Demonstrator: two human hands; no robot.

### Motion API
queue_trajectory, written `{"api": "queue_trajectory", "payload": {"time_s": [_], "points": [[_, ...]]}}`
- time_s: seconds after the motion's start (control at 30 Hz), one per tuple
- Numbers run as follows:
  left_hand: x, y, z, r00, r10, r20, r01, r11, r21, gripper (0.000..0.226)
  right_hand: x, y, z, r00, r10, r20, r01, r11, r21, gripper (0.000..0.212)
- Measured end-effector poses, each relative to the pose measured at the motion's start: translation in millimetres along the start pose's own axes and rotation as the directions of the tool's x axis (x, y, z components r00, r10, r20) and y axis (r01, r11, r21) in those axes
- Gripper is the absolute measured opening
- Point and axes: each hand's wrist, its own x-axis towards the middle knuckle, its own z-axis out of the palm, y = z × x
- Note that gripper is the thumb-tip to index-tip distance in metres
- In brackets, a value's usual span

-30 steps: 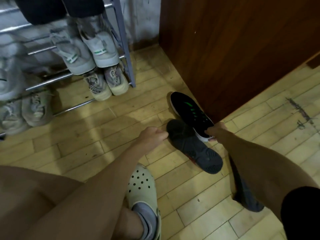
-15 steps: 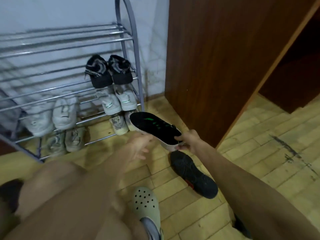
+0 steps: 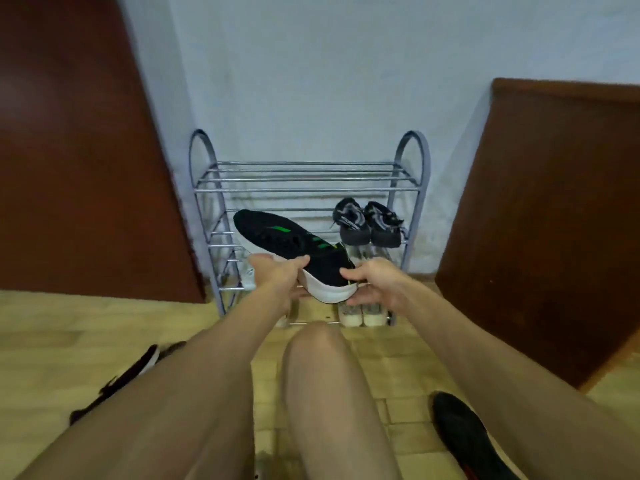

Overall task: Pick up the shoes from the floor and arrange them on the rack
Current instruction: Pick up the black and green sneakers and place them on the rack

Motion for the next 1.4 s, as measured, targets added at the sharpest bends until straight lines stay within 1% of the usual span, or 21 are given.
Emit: {"api": "queue_trajectory", "payload": {"time_s": [0.07, 0.13, 0.23, 0.33, 0.37, 0.43, 0.5, 0.53, 0.67, 0.83, 0.93, 1.0, 1.07, 1.1, 1.13, 1.17, 1.2, 1.23, 1.3, 1.37, 1.4], "points": [[5, 14, -29, 0.992, 0.071, -0.1, -0.072, 0.997, -0.005, 0.061, 0, -19, 30, 0.997, -0.049, 0.057, 0.056, 0.99, -0.126, 0.034], [8, 25, -61, 0.978, 0.118, -0.171, -0.124, 0.992, -0.025, 0.06, 2, -38, 63, 0.992, -0.101, 0.073, 0.117, 0.956, -0.267, 0.03], [9, 33, -107, 0.943, 0.174, -0.282, -0.177, 0.984, 0.015, 0.056, 3, -61, 110, 0.986, -0.136, 0.091, 0.163, 0.868, -0.469, 0.009], [7, 35, -164, 0.898, 0.263, -0.353, -0.244, 0.965, 0.1, 0.059, 5, -73, 172, 0.966, -0.132, 0.222, 0.241, 0.766, -0.595, 0.012], [7, 33, -184, 0.885, 0.292, -0.362, -0.262, 0.956, 0.132, 0.06, 6, -74, 194, 0.958, -0.122, 0.259, 0.262, 0.739, -0.621, 0.018], [5, 26, -217, 0.875, 0.315, -0.368, -0.272, 0.948, 0.165, 0.06, 8, -70, 235, 0.945, -0.088, 0.314, 0.291, 0.66, -0.692, 0.044], [2, 20, -243, 0.882, 0.294, -0.369, -0.265, 0.956, 0.127, 0.058, 10, -57, 266, 0.935, -0.062, 0.349, 0.317, 0.584, -0.747, 0.058], [1, 16, -256, 0.888, 0.273, -0.37, -0.254, 0.962, 0.098, 0.056, 12, -49, 277, 0.93, -0.042, 0.364, 0.317, 0.589, -0.743, 0.056], [0, -6, -305, 0.925, 0.149, -0.349, -0.145, 0.989, 0.038, 0.054, 23, -14, 310, 0.915, 0.075, 0.396, 0.237, 0.695, -0.679, 0.041], [5, -48, -349, 0.961, 0.066, -0.27, -0.054, 0.997, 0.049, 0.053, 40, 33, 347, 0.856, 0.307, 0.415, 0.087, 0.706, -0.703, 0.044], [20, -69, -364, 0.958, 0.001, -0.287, 0.022, 0.997, 0.077, 0.053, 53, 60, 364, 0.841, 0.347, 0.415, 0.017, 0.75, -0.661, 0.044], [33, -79, -373, 0.958, -0.076, -0.278, 0.103, 0.991, 0.085, 0.052, 63, 73, 372, 0.837, 0.374, 0.4, -0.053, 0.783, -0.62, 0.045], [49, -88, -379, 0.95, -0.126, -0.284, 0.173, 0.974, 0.146, 0.042, 76, 86, 379, 0.839, 0.398, 0.372, -0.125, 0.805, -0.579, 0.048], [60, -93, -384, 0.948, -0.101, -0.301, 0.19, 0.941, 0.28, 0.034, 83, 94, 383, 0.846, 0.398, 0.354, -0.154, 0.818, -0.554, 0.049], [70, -98, -389, 0.954, -0.051, -0.296, 0.192, 0.863, 0.468, 0.031, 91, 103, 385, 0.86, 0.389, 0.329, -0.174, 0.831, -0.528, 0.048], [80, -104, -396, 0.966, -0.025, -0.257, 0.189, 0.749, 0.635, 0.035, 99, 112, 385, 0.877, 0.377, 0.297, -0.189, 0.84, -0.509, 0.046], [89, -110, -404, 0.976, -0.02, -0.218, 0.179, 0.646, 0.742, 0.04, 107, 121, 385, 0.891, 0.37, 0.263, -0.203, 0.843, -0.499, 0.043], [98, -117, -415, 0.982, -0.033, -0.185, 0.172, 0.551, 0.817, 0.042, 116, 130, 383, 0.896, 0.376, 0.235, -0.226, 0.844, -0.486, 0.041], [116, -133, -436, 0.981, -0.085, -0.176, 0.195, 0.37, 0.908, 0.04, 132, 147, 378, 0.874, 0.438, 0.209, -0.311, 0.836, -0.452, 0.042], [135, -150, -451, 0.961, -0.13, -0.245, 0.272, 0.267, 0.925, 0.036, 146, 160, 370, 0.824, 0.525, 0.215, -0.385, 0.796, -0.467, 0.037], [142, -156, -455, 0.945, -0.149, -0.29, 0.32, 0.253, 0.913, 0.037, 150, 165, 366, 0.799, 0.559, 0.221, -0.403, 0.771, -0.493, 0.034]]}}
